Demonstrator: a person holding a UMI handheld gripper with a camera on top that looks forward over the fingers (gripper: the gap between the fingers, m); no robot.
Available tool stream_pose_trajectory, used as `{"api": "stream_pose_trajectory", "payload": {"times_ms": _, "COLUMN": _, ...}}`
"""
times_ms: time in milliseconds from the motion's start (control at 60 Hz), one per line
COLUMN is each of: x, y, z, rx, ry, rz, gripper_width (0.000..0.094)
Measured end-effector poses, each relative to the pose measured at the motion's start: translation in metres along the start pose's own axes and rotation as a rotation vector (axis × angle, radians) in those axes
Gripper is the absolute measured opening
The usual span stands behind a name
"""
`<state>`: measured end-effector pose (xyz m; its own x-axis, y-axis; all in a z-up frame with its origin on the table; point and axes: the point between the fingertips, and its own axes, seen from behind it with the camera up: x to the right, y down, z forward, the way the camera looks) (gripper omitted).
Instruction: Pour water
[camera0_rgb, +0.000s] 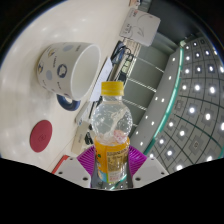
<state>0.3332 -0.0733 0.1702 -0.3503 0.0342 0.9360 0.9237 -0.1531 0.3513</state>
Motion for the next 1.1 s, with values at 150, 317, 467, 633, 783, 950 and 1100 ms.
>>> {"api": "stream_pose_trajectory", "payload": {"times_ms": 150, "x": 0.009, "y": 0.010, "z": -0.005, "rx": -0.012, "ry": -0.072, "rz": 0.370, "gripper_width": 0.0415}}
{"api": "stream_pose_trajectory", "payload": {"times_ms": 317, "x": 0.007, "y": 0.015, "z": -0.017, "rx": -0.015, "ry": -0.228, "rz": 0.915, "gripper_width": 0.0415}}
{"api": "stream_pose_trajectory", "payload": {"times_ms": 467, "x": -0.012, "y": 0.001, "z": -0.023, "rx": 0.022, "ry": -0.389, "rz": 1.372, "gripper_width": 0.0415}}
{"api": "stream_pose_trajectory", "payload": {"times_ms": 633, "x": -0.051, "y": -0.014, "z": -0.018, "rx": 0.043, "ry": -0.524, "rz": 1.668, "gripper_width": 0.0415}}
{"api": "stream_pose_trajectory", "payload": {"times_ms": 783, "x": -0.089, "y": -0.021, "z": -0.013, "rx": 0.048, "ry": -0.583, "rz": 1.757, "gripper_width": 0.0416}}
{"api": "stream_pose_trajectory", "payload": {"times_ms": 950, "x": -0.111, "y": -0.023, "z": -0.012, "rx": 0.055, "ry": -0.557, "rz": 1.789, "gripper_width": 0.0429}}
{"api": "stream_pose_trajectory", "payload": {"times_ms": 1100, "x": -0.115, "y": -0.021, "z": -0.014, "rx": 0.022, "ry": -0.579, "rz": 1.827, "gripper_width": 0.0543}}
